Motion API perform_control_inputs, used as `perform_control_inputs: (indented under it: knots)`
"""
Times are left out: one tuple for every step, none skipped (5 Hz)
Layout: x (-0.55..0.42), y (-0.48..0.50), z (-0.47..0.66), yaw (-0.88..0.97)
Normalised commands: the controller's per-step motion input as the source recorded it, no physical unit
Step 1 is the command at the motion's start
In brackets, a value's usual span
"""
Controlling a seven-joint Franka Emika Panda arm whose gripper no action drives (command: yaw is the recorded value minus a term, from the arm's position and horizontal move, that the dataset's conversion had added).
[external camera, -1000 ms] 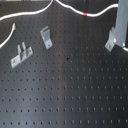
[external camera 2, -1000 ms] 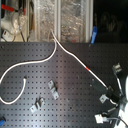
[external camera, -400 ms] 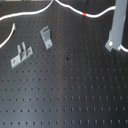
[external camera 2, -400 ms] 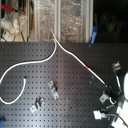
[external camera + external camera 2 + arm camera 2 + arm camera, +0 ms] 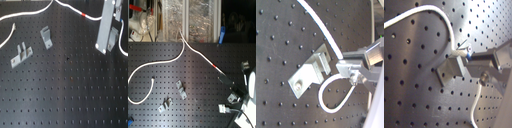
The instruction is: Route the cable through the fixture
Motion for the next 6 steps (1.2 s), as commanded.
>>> perform_control_inputs:
  knots:
    - [0.165,0.138,0.17,0.46]
    - [-0.054,0.046,0.09,0.57]
    - [0.000,0.000,0.02,0.00]
    - [-0.054,-0.008,0.24,0.00]
    - [0.000,0.001,0.26,0.04]
    - [-0.037,-0.033,0.02,0.00]
